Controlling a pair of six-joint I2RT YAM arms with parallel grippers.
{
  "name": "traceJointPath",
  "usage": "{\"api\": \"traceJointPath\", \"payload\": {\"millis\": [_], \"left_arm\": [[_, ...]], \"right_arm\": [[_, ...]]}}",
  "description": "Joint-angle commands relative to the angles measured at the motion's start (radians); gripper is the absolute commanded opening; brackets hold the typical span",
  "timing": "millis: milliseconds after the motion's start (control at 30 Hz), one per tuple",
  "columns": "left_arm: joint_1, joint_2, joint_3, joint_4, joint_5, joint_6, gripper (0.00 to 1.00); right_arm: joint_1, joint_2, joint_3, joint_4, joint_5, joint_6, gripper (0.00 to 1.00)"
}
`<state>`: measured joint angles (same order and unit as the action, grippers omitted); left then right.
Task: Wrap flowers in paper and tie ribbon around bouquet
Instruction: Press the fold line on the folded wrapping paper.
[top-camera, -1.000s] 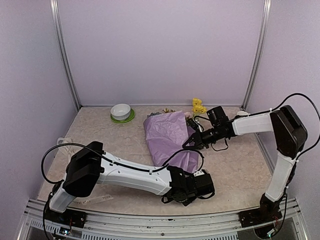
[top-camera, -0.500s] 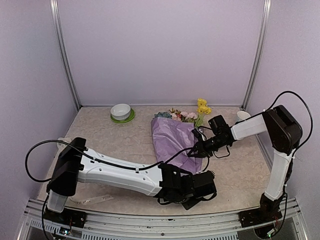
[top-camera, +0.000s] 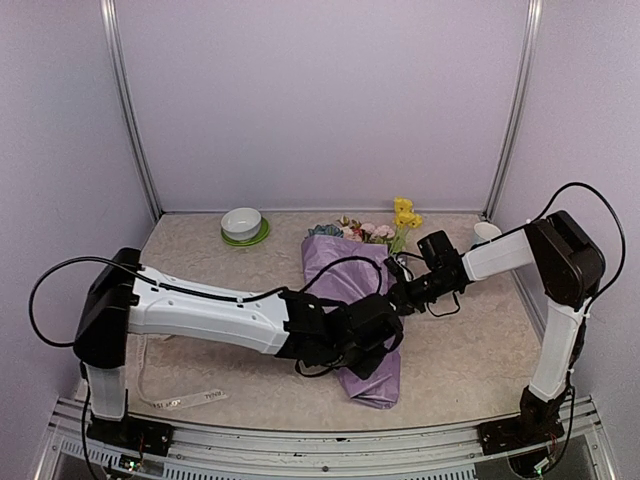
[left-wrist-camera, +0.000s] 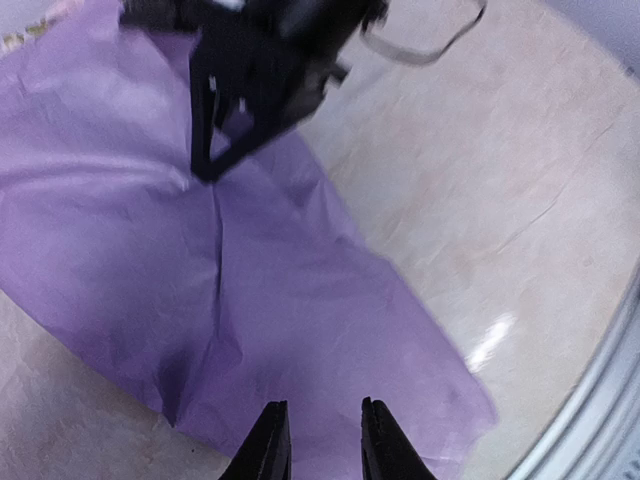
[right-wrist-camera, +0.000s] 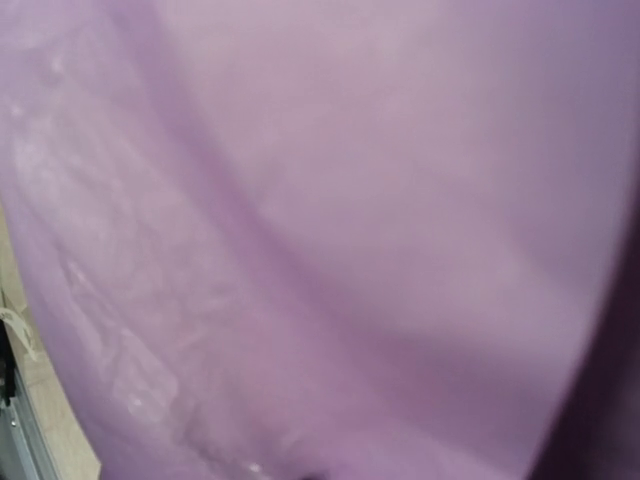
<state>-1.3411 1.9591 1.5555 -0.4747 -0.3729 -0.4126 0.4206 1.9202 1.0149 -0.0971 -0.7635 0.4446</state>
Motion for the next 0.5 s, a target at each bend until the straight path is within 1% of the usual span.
{"api": "traceJointPath", "payload": {"millis": [0, 167, 233, 367, 400, 467], "left_arm": [[-0.042, 0.140, 0.038, -0.107, -0.068, 0.015, 0.26], [-0.086, 0.242, 0.093, -0.072, -0.070, 0.106, 0.31], [-0.093, 0.266, 0.105, -0.077, -0.063, 0.113, 0.33], [-0.089, 0.243, 0.067, -0.064, -0.023, 0.125, 0.34], [-0.085, 0.238, 0.054, -0.065, -0.003, 0.127, 0.34], [-0.070, 0.238, 0.028, -0.075, 0.044, 0.120, 0.34]], "right_arm": [[-0.013, 0.007, -0.020, 0.011, 0.017, -0.007, 0.00], [-0.012, 0.006, -0.029, 0.026, 0.012, 0.005, 0.00], [-0.012, 0.002, -0.028, 0.023, 0.013, 0.006, 0.00], [-0.012, -0.045, -0.006, -0.019, 0.054, -0.009, 0.00], [-0.013, -0.063, 0.006, -0.046, 0.075, -0.023, 0.03], [-0.013, -0.113, 0.033, -0.111, 0.132, -0.062, 0.14]]}}
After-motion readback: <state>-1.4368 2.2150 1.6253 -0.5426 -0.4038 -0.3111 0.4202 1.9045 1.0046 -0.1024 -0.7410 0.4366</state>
